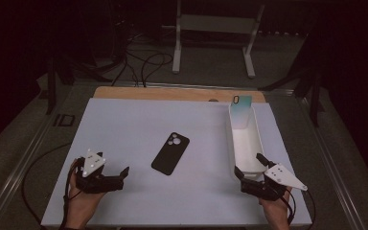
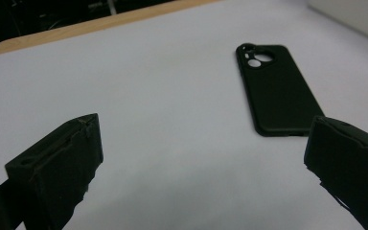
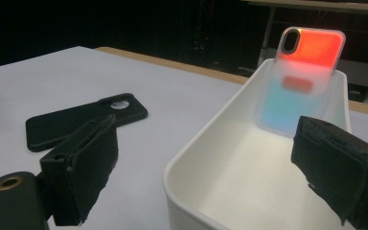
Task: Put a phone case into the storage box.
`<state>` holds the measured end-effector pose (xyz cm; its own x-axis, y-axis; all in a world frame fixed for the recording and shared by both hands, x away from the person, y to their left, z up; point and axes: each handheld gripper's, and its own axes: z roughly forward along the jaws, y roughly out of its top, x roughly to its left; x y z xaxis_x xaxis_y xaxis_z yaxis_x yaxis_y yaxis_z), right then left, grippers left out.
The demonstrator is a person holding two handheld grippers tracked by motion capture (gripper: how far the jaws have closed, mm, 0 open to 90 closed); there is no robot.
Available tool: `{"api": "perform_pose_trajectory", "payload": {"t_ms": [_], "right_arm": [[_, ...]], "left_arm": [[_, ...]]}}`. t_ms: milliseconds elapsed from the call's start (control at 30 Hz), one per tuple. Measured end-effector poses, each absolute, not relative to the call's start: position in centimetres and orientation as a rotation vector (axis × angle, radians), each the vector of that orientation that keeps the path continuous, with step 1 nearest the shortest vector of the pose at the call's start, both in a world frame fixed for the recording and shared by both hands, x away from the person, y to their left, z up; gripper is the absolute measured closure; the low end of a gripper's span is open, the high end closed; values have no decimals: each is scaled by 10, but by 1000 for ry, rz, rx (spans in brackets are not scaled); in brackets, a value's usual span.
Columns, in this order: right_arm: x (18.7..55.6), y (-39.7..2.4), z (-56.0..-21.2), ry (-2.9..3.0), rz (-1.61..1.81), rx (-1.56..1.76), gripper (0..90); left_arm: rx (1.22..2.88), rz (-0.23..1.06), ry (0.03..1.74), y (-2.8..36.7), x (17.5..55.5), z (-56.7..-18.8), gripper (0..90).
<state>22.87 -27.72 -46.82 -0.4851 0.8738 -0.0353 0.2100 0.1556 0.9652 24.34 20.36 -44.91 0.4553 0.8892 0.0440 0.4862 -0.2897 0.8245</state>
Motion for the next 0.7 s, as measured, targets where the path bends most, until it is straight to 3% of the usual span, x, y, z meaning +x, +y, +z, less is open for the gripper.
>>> {"api": "perform_pose_trajectory", "payload": {"t_ms": [267, 700], "right_arm": [[228, -278, -468, 1805, 1364, 1038, 89], [228, -277, -469, 1811, 1359, 1043, 89]], "left_arm": [[2007, 664, 1121, 174, 269, -440, 2], [2009, 519, 1173, 148, 303, -457, 0]]}}
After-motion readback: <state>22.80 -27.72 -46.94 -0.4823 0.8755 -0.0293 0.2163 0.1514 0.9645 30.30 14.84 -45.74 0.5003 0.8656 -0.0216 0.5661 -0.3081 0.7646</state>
